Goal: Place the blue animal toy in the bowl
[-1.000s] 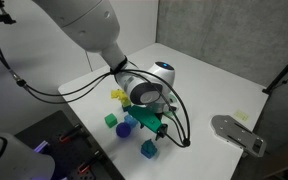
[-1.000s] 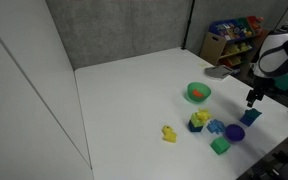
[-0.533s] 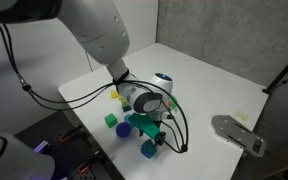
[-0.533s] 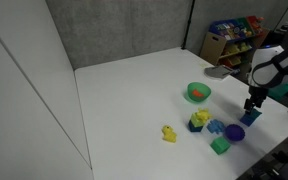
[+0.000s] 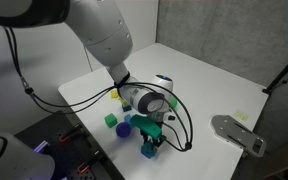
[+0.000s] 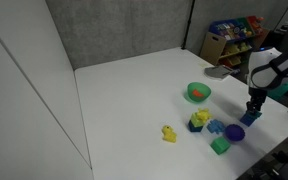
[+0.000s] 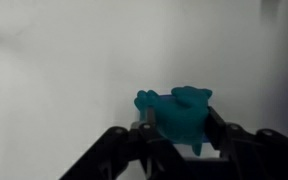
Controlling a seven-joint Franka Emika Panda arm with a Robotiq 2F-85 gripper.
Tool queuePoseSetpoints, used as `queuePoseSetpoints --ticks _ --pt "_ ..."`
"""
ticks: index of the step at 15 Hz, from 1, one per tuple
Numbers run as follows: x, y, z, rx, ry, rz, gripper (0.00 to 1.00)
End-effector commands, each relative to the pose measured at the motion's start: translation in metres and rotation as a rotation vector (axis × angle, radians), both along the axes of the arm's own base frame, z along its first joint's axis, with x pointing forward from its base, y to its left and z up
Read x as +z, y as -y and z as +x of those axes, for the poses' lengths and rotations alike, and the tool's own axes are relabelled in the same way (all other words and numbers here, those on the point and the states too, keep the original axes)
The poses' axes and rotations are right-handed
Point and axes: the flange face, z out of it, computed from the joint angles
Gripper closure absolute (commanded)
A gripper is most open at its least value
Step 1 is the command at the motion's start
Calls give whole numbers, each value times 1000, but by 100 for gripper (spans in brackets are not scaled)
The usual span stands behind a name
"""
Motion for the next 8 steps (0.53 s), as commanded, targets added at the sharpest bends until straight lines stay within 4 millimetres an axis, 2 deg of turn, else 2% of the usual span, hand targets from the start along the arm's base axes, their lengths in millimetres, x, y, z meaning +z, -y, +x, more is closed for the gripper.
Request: queuePoseSetpoints --ticks 1,3,8 --pt "13 0 10 -2 -24 -20 79" --pt "28 -4 14 9 -23 -8 91" --pt "70 -16 35 28 35 -1 92"
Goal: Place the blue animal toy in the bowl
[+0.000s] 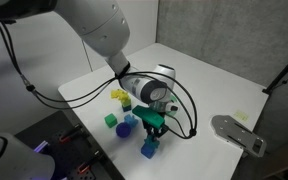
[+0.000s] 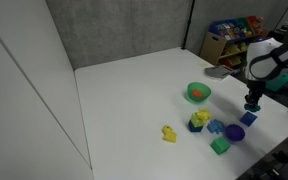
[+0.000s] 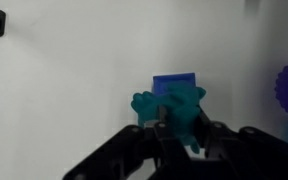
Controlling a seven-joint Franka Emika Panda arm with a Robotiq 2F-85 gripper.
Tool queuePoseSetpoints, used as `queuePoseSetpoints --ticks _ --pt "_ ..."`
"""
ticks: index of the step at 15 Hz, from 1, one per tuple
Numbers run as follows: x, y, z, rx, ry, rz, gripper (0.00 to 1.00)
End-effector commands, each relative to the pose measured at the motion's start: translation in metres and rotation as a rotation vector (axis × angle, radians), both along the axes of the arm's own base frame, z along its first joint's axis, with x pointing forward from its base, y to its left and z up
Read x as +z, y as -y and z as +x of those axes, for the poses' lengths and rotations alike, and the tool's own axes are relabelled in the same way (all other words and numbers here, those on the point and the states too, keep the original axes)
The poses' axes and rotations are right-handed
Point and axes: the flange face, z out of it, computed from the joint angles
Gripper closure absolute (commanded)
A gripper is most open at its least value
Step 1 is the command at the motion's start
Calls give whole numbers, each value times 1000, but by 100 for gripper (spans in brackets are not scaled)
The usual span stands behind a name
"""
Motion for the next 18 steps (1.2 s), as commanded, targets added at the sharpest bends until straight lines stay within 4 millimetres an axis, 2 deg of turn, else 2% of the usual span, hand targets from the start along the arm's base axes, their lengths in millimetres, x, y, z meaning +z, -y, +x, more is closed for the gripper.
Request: queuePoseSetpoints --ticks 1,5,11,15,18 --pt "43 -9 19 19 46 -2 92" --pt "77 -16 52 37 134 6 94" --pt "108 -32 104 36 243 32 93" --pt "114 -50 137 39 302 64 95" --pt "105 -63 157 39 322 85 94"
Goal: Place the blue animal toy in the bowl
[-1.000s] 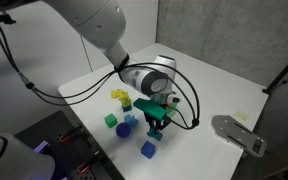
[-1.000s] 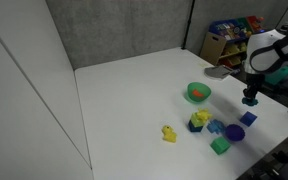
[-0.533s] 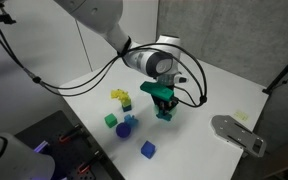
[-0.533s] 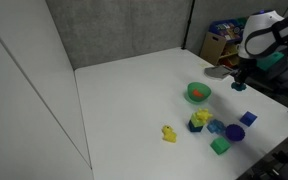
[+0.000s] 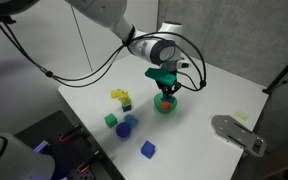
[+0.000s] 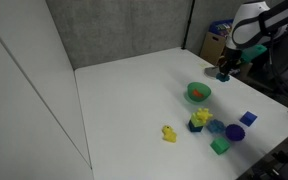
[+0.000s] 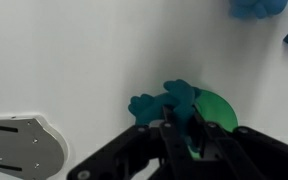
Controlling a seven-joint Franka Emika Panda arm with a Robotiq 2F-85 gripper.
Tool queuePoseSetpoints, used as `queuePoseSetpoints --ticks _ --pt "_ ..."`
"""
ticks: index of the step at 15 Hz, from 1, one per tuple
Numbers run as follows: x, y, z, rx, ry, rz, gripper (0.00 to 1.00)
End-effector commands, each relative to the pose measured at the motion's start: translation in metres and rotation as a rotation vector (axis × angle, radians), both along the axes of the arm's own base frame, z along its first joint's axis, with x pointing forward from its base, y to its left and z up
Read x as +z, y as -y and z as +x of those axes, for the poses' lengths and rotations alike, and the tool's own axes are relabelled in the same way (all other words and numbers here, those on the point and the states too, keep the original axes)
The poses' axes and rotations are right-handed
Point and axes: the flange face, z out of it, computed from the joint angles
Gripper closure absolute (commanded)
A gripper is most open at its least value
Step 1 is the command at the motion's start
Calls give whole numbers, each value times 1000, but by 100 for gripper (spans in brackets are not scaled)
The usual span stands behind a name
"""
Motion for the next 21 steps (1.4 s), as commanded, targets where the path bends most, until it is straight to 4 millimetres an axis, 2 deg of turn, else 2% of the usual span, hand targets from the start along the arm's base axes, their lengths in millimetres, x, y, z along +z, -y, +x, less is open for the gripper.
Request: queuePoseSetpoints --ticks 1,4,8,9,10,11,16,17,21 --pt "-13 -9 31 5 10 33 94" --pt "-32 -18 48 13 5 39 94" --pt "-48 -23 66 27 -5 47 94" --pt "-51 -24 68 33 -13 50 55" --pt "-53 -25 69 37 -20 48 54" --pt "-56 -26 69 41 -30 49 48" --pt "-69 -24 61 51 -71 54 7" --pt "-72 -23 57 51 -84 57 1" --pt "-70 -18 40 56 -136 66 0"
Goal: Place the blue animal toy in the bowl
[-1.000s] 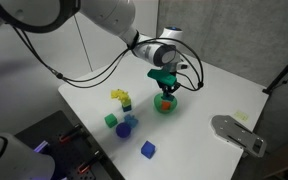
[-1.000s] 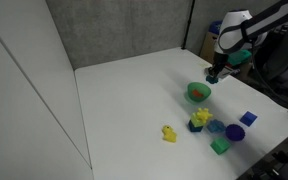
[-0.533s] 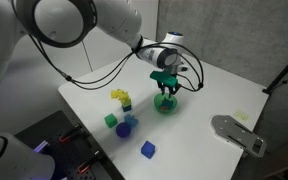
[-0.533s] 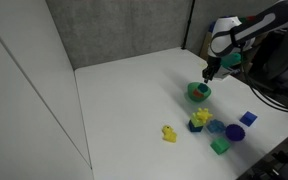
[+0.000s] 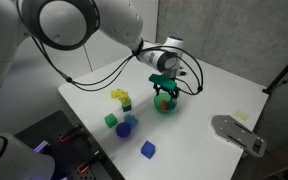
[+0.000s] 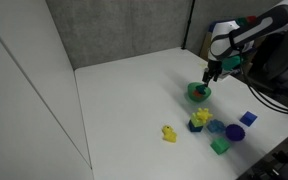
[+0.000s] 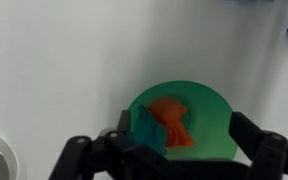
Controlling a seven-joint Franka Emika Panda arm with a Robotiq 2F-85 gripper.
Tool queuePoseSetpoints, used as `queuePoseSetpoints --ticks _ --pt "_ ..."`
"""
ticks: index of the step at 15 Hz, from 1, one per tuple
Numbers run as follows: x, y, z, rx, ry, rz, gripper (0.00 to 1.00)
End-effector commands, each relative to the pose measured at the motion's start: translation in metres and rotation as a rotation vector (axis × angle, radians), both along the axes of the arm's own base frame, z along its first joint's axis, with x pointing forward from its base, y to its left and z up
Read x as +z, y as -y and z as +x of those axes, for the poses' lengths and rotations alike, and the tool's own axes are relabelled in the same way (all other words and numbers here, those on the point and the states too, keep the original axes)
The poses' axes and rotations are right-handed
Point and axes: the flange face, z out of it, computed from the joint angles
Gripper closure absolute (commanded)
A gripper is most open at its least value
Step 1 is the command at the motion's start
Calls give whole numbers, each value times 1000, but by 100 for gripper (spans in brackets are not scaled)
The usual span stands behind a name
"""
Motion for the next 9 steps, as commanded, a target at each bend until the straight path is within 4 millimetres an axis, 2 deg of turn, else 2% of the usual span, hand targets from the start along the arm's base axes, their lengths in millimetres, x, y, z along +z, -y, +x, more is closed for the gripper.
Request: queuePoseSetpoints --ticks 1,4,9 --pt "13 8 -17 17 -43 21 0" --pt "30 13 -34 -3 -70 23 0" --pt "70 19 -68 -48 -63 1 0"
